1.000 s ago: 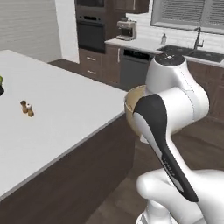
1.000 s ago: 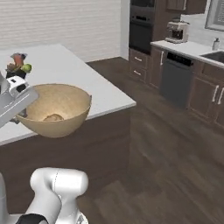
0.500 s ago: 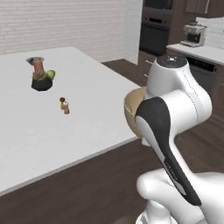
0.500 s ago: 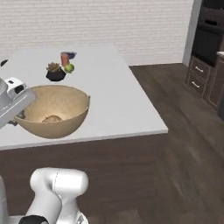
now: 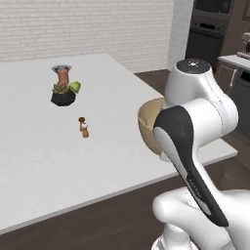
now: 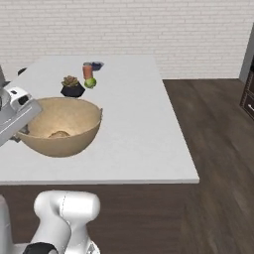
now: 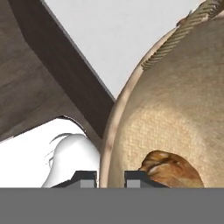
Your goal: Open the cabinet, pick up the bread from the cabinet and place it in the basket. Then move the basket to the dining counter.
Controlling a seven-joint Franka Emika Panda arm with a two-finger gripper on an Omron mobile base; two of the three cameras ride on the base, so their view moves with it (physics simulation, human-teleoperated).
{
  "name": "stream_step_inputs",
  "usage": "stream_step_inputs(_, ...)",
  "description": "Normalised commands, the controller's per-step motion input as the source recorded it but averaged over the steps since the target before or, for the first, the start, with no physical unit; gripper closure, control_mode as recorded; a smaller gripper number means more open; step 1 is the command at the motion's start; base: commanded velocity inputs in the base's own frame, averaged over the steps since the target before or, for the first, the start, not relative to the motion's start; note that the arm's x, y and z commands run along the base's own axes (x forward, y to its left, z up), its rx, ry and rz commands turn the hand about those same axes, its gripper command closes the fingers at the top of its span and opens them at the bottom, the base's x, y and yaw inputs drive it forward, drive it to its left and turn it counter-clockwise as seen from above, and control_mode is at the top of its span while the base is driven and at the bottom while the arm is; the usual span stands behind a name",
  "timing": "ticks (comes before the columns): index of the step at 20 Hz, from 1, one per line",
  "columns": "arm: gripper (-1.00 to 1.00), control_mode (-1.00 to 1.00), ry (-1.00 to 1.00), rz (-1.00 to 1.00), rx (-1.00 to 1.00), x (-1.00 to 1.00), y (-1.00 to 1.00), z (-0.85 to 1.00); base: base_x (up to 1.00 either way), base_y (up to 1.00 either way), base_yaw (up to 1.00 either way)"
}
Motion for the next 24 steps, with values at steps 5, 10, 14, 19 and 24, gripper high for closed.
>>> stream_step_inputs(5, 1.0, -1.0, 0.0, 0.35, 0.07, 0.7, 0.26, -0.57, 0.0, 0.0, 0.0)
stream_step_inputs(10, 1.0, -1.0, 0.01, 0.38, 0.0, 0.89, 0.43, -0.92, 0.0, 0.0, 0.0)
stream_step_inputs(14, 1.0, -1.0, 0.04, 0.33, 0.0, 0.98, 0.57, -0.94, 0.0, 0.0, 0.0)
stream_step_inputs(19, 1.0, -1.0, 0.02, 0.27, 0.0, 0.6, 0.46, -0.82, 0.0, 0.0, 0.0)
stream_step_inputs(24, 1.0, -1.0, 0.03, 0.13, 0.0, 0.24, 0.37, -0.7, 0.0, 0.0, 0.0)
